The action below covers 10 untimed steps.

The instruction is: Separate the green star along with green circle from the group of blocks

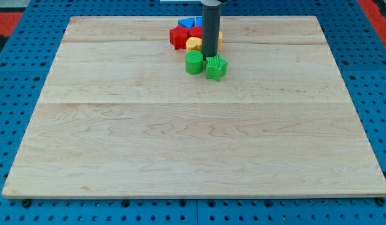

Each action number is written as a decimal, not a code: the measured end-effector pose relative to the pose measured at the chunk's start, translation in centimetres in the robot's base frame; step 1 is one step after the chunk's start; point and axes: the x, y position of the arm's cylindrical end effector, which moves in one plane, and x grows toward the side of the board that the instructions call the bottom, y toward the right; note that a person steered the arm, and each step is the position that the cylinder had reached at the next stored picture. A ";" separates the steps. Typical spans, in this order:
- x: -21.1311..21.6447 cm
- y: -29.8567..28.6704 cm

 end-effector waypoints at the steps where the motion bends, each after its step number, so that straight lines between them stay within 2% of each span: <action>1: -0.3 -4.0; 4: 1.5 -17.3; 5: 3.1 -11.7; 6: 2.8 -5.2; 7: 2.8 -1.5; 9: 2.9 1.2; 10: -0.3 3.8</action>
